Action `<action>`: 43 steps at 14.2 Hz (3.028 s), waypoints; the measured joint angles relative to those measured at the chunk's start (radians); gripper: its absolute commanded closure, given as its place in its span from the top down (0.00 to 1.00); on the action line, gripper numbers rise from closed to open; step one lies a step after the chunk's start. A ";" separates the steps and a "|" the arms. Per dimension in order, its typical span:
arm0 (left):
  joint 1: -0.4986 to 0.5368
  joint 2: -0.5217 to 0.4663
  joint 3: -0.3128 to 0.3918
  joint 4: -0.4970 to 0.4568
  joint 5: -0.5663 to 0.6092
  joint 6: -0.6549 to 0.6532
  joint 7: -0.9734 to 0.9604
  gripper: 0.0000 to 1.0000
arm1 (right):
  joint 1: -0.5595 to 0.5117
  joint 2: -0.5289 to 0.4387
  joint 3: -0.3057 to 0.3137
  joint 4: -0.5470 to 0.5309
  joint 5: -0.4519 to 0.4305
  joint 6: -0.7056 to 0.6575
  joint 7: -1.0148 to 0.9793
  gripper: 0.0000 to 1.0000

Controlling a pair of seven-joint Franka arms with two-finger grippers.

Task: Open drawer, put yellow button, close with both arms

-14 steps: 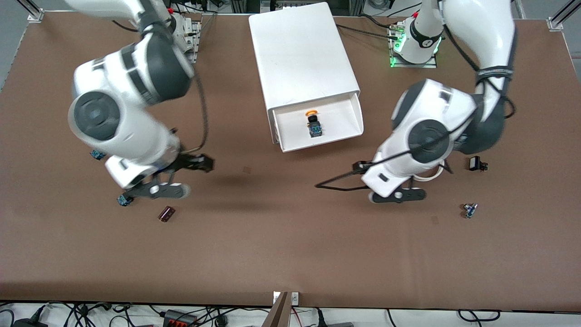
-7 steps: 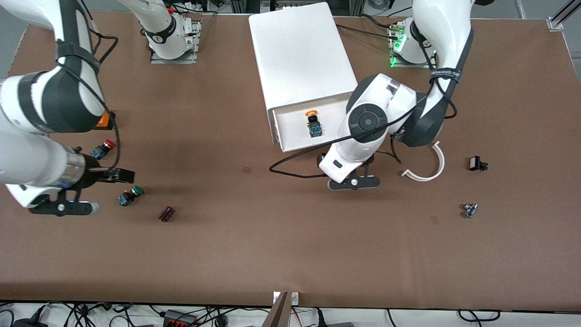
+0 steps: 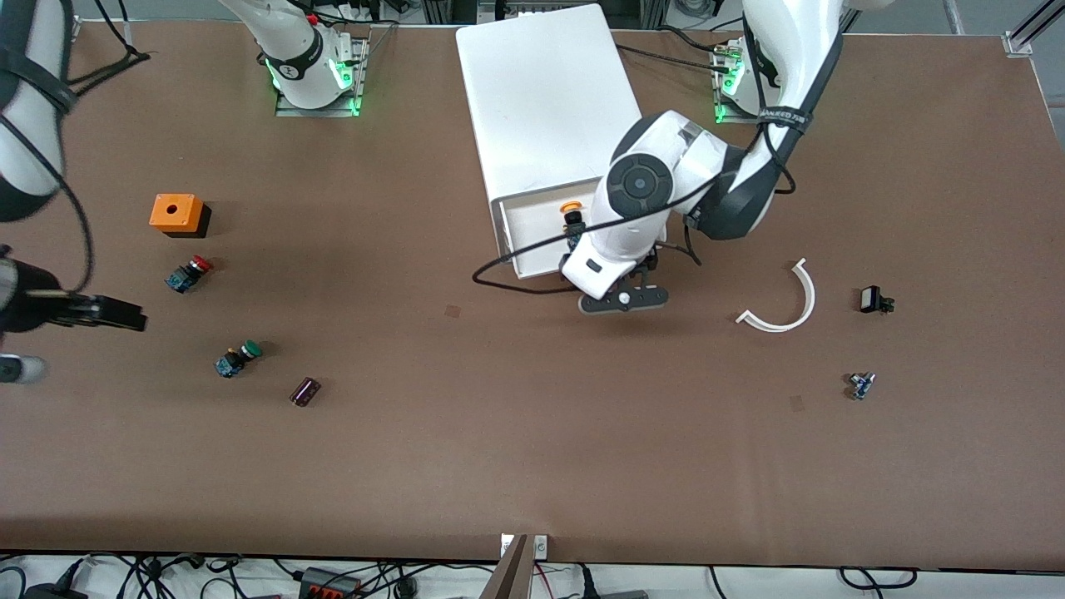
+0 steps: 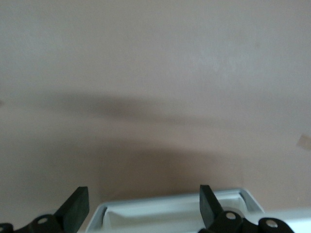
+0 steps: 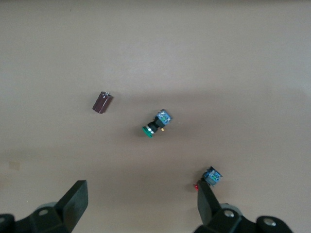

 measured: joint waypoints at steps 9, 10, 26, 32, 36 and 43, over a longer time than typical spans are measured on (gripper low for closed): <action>0.003 -0.040 -0.098 -0.098 -0.027 -0.056 -0.029 1.00 | -0.033 -0.197 0.007 -0.215 0.000 0.000 -0.024 1.00; 0.003 -0.042 -0.099 -0.101 -0.027 -0.061 -0.030 1.00 | -0.033 -0.224 0.007 -0.259 0.000 0.014 -0.024 1.00; 0.152 -0.087 -0.110 -0.050 -0.025 -0.080 0.058 1.00 | -0.033 -0.425 0.009 -0.546 -0.001 0.091 -0.028 1.00; 0.325 -0.094 -0.105 0.110 0.185 -0.186 0.353 1.00 | -0.032 -0.425 0.013 -0.547 -0.001 0.091 -0.049 1.00; 0.444 -0.127 -0.107 0.167 0.188 -0.282 0.557 1.00 | -0.032 -0.425 0.014 -0.548 -0.001 0.090 -0.046 1.00; 0.502 -0.309 0.031 0.132 0.005 -0.368 0.751 1.00 | -0.032 -0.426 0.014 -0.549 -0.002 0.090 -0.046 1.00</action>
